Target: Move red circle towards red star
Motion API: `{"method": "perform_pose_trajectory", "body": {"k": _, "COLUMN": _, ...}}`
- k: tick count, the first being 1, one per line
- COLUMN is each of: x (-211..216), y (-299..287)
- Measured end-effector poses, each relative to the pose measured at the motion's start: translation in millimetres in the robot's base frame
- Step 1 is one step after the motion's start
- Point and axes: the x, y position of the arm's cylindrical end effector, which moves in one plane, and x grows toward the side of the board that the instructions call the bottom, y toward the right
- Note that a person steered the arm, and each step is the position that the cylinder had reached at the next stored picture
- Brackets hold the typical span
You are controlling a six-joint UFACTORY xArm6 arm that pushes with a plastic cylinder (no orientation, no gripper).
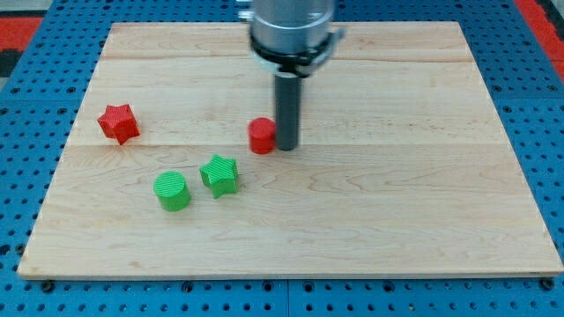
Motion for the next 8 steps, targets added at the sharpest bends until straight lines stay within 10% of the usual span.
{"method": "perform_pose_trajectory", "body": {"k": 8, "x": -41.0, "y": -107.0}}
